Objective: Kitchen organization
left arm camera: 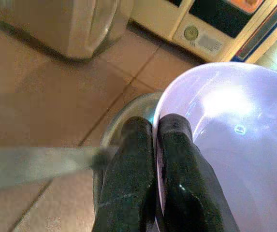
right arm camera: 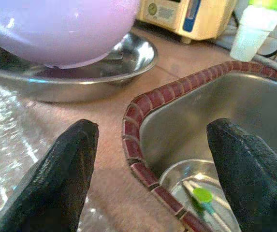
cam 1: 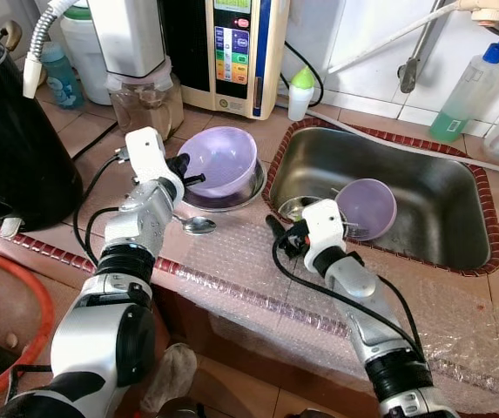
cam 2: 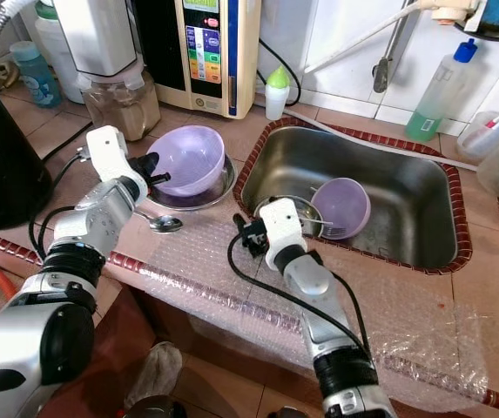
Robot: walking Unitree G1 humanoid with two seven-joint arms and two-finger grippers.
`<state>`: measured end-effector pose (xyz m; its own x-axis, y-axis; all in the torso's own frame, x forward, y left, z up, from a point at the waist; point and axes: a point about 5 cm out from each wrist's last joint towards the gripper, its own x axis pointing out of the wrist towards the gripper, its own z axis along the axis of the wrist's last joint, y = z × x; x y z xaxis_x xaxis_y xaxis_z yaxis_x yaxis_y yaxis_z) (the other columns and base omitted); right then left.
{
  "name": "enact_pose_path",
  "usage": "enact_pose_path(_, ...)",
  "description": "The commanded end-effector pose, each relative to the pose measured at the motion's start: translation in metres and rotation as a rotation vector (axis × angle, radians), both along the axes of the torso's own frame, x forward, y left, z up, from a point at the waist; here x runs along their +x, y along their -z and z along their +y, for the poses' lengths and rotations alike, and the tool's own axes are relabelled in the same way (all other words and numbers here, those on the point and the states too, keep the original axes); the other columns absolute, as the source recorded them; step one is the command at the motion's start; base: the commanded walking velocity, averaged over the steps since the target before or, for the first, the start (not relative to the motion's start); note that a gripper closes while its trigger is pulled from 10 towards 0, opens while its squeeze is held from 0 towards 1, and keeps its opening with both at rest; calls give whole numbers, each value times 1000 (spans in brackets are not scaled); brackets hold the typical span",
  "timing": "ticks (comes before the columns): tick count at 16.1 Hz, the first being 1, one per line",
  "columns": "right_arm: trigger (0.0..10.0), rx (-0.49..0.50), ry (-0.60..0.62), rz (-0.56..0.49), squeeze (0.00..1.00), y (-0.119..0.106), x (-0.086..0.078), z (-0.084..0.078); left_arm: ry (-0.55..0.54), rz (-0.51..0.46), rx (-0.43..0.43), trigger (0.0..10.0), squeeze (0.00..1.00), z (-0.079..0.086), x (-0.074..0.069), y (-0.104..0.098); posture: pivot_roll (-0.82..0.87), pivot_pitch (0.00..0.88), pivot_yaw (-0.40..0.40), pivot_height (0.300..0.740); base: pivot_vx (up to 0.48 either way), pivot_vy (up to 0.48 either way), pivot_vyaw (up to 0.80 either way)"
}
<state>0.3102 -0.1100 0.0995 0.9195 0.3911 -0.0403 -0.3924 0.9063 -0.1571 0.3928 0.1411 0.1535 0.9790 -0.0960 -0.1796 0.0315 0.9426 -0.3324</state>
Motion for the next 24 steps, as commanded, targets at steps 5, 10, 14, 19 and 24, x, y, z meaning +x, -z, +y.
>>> enact_pose_path(5, 10000, 221, 123, -161, 0, -44, 15, -17, 6, -240, 171, 0, 0, -7, 0, -31, 2, 0, 37, 740, 0, 0, 0)
enact_pose_path(10, 10000, 436, 34, -186, 0, -80, 25, -4, 53, -344, 346, 0, 0, -26, -5, -35, 4, 0, 30, 740, 0, 0, 0)
enact_pose_path(14, 10000, 455, -26, -135, 0, -80, 28, 9, 96, -414, 380, 0, 0, -42, -11, -40, 6, 0, 20, 740, 0, 0, 0)
enact_pose_path(19, 3529, 461, 46, -45, 0, -73, 49, 20, 131, -509, 393, 0, 0, -57, -22, -51, 15, 0, 10, 740, 0, 0, 0)
enact_pose_path(24, 0, 490, 93, -47, 0, -85, 63, 27, 148, -545, 405, 0, 0, -62, -30, -53, 25, 0, 0, 740, 0, 0, 0)
